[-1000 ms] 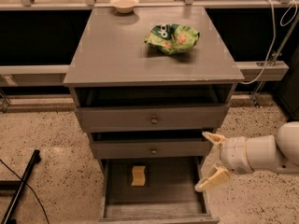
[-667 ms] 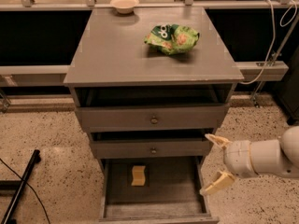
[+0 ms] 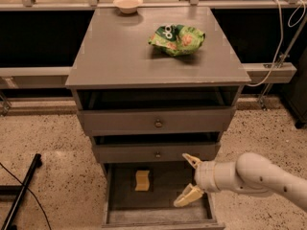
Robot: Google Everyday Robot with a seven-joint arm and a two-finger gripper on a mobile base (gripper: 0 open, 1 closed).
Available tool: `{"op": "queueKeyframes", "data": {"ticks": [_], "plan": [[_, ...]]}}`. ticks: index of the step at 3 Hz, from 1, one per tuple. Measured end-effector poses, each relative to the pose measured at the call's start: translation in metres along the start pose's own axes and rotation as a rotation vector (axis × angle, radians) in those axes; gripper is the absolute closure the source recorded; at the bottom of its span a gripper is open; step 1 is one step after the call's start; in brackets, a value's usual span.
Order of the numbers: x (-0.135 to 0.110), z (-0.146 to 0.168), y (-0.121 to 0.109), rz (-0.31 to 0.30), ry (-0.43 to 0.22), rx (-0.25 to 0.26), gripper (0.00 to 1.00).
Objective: Pick sponge from bottom drawer and place on counter
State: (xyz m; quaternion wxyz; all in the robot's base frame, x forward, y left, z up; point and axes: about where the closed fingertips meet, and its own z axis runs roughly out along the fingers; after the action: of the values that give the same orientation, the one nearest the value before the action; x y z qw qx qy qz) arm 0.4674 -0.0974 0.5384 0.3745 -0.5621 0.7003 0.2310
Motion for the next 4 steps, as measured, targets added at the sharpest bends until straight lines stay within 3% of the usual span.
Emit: {"op": "queueKeyframes", "data": {"ticks": [1, 3, 4], "plan": [[0.027, 0.026, -0.021, 0.009, -0.061, 0.052, 0.0], [0.038, 0.042, -0.034, -0.018, -0.096, 0.046, 0.0], [0.077, 0.073, -0.07, -0.065, -0.166, 0.082, 0.0]]}}
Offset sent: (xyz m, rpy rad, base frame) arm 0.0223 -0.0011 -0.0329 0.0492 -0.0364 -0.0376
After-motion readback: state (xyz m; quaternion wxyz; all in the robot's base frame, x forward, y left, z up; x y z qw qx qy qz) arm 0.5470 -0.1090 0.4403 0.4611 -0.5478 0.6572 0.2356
